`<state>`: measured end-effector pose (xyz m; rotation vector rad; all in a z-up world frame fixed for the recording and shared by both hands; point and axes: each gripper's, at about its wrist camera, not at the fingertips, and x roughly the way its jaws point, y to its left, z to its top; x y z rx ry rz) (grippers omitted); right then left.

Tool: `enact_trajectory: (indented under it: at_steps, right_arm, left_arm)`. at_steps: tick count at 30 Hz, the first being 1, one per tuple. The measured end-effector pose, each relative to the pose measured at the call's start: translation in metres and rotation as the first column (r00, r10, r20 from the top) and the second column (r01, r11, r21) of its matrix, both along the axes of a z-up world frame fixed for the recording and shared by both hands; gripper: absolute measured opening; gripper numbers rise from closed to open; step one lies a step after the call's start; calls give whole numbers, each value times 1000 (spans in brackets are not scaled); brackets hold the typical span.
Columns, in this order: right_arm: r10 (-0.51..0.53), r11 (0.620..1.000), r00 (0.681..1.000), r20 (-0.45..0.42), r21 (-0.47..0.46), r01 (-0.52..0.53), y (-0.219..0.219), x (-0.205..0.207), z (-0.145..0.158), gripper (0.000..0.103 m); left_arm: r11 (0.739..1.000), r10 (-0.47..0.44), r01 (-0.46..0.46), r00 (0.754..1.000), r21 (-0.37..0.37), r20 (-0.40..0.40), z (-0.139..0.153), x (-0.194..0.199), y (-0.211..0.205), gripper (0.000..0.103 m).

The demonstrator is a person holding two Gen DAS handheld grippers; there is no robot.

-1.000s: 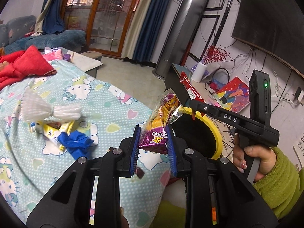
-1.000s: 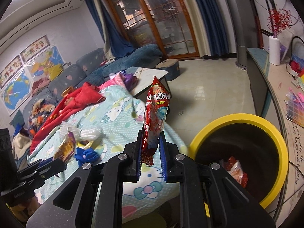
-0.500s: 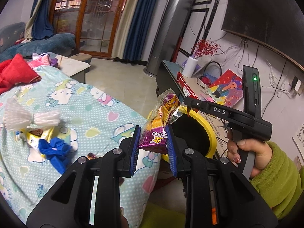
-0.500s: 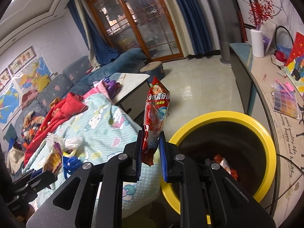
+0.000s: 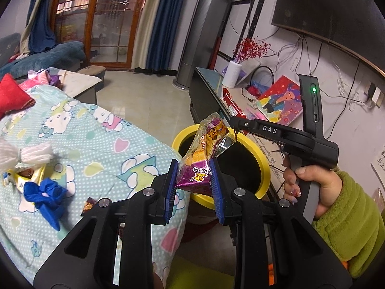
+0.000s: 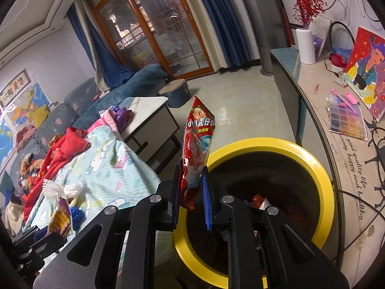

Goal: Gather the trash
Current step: 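Carry the red wrapper and orange wrapper over the yellow-rimmed bin, then open both tools to drop the wrappers into the bin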

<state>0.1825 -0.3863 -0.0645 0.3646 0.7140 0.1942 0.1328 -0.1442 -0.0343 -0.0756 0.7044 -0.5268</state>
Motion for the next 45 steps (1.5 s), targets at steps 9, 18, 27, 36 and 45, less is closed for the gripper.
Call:
enact_trajectory:
  at_steps: [9,18,27,36,45]
  right_arm:
    - [-48,999,997,-65,-5,48,-20,8,-23,16]
    - [-108,994,986,-127,-7,108,-46,12,-47,16]
    - [-140,990,972,-189,-9,141,-61,15,-73,16]
    - [-139,989,965,-221,16,146,-67,18,-84,17]
    - [-181,982,964,-196,19,189,-76,15,-74,25]
  left_arm:
    - [998,-56,56,998,41,0,-7,9,-28,20]
    - [993,-92,93,996,74,-21,-20,25,-55,20]
    - [989,-107,109,994,105,-27,-32,36,-76,20]
    - [984,-113,120,992,131,-62,-45,47,-86,20]
    - [981,-119,127,991,146,-62,-48,56,-94,21]
